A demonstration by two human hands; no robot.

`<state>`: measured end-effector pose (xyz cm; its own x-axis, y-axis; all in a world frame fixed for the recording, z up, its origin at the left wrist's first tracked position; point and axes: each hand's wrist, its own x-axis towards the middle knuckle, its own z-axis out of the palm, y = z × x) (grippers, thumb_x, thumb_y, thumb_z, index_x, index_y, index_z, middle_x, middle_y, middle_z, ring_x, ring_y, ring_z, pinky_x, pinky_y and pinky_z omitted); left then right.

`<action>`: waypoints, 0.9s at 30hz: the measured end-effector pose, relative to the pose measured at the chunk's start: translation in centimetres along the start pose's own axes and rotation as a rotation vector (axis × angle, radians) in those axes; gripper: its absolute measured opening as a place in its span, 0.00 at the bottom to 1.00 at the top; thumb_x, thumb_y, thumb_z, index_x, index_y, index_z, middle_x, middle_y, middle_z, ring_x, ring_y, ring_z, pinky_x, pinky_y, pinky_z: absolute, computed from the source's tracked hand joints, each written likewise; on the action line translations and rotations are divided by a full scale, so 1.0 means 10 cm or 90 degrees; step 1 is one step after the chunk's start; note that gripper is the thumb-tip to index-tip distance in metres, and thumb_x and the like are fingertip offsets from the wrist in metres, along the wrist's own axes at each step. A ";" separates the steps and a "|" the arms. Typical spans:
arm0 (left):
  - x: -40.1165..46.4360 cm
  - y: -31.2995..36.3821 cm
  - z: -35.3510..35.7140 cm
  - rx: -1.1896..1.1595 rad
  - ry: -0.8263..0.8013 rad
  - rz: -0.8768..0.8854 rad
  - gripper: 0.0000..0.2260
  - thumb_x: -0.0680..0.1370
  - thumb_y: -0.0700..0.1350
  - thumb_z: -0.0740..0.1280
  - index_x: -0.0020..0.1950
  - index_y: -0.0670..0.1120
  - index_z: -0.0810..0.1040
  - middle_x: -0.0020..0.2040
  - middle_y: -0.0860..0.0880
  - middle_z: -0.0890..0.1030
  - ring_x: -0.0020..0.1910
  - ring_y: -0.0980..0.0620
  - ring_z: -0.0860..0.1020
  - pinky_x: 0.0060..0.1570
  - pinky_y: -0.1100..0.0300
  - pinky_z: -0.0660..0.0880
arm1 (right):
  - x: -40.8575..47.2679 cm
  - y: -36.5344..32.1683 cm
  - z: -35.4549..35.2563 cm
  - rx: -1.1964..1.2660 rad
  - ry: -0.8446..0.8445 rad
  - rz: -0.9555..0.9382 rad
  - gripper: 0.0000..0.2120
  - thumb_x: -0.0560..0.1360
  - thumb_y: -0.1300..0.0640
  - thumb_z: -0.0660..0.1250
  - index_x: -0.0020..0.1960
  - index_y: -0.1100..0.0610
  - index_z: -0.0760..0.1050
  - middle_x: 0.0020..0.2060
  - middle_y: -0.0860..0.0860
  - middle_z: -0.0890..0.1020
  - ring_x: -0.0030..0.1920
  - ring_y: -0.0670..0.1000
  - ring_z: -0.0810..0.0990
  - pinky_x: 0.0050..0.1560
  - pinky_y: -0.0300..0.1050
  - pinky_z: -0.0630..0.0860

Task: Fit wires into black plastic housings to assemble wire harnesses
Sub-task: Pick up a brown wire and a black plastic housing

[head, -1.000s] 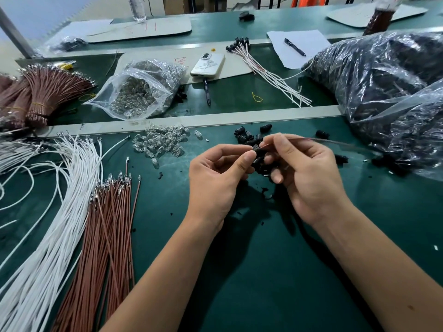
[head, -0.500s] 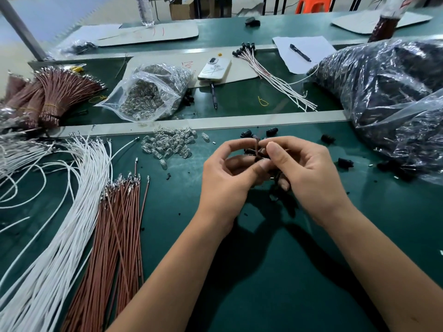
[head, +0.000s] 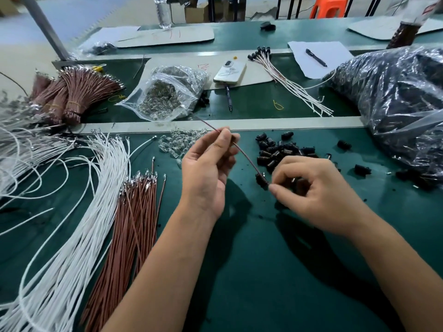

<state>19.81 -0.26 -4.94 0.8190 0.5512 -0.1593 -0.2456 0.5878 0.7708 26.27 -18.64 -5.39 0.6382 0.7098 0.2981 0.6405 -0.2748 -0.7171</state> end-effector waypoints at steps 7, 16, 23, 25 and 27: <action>0.05 0.34 -0.11 -0.074 0.093 0.066 0.11 0.78 0.42 0.71 0.59 0.42 0.81 0.43 0.46 0.85 0.34 0.52 0.81 0.37 0.63 0.77 | 0.04 -0.13 -0.13 -0.098 -0.172 -0.018 0.08 0.74 0.54 0.75 0.37 0.49 0.80 0.41 0.45 0.82 0.49 0.50 0.79 0.51 0.52 0.74; -0.06 0.84 -0.76 0.313 0.269 0.191 0.05 0.75 0.39 0.75 0.41 0.46 0.83 0.33 0.49 0.84 0.30 0.53 0.80 0.31 0.62 0.75 | 1.12 -0.81 0.91 -0.191 -0.200 -0.046 0.01 0.78 0.56 0.73 0.49 0.52 0.83 0.41 0.50 0.85 0.41 0.50 0.81 0.49 0.46 0.79; -0.14 1.12 -1.18 0.520 0.301 0.182 0.04 0.62 0.45 0.76 0.33 0.54 0.84 0.36 0.44 0.85 0.40 0.41 0.84 0.49 0.40 0.82 | 1.76 -1.24 1.76 -0.406 -0.290 -0.135 0.14 0.78 0.65 0.64 0.62 0.54 0.78 0.55 0.57 0.82 0.56 0.60 0.82 0.48 0.49 0.75; -0.13 1.13 -1.20 0.576 0.308 0.186 0.05 0.65 0.44 0.77 0.34 0.53 0.84 0.33 0.47 0.84 0.38 0.42 0.84 0.47 0.41 0.82 | 1.80 -1.28 1.81 -0.457 -0.272 -0.165 0.12 0.79 0.65 0.64 0.60 0.57 0.80 0.55 0.59 0.83 0.56 0.62 0.82 0.49 0.50 0.76; -0.09 1.15 -1.21 0.624 0.309 0.185 0.05 0.69 0.41 0.78 0.38 0.50 0.84 0.34 0.47 0.84 0.37 0.43 0.84 0.47 0.42 0.82 | 1.81 -1.32 1.79 -0.480 -0.248 -0.191 0.11 0.78 0.66 0.65 0.57 0.59 0.82 0.52 0.60 0.84 0.54 0.62 0.83 0.46 0.49 0.76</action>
<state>9.91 13.18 -3.41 0.4564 0.8886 0.0460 0.2937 -0.1992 0.9349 21.75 9.47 -1.82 0.2969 0.9522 0.0724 0.9546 -0.2977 0.0010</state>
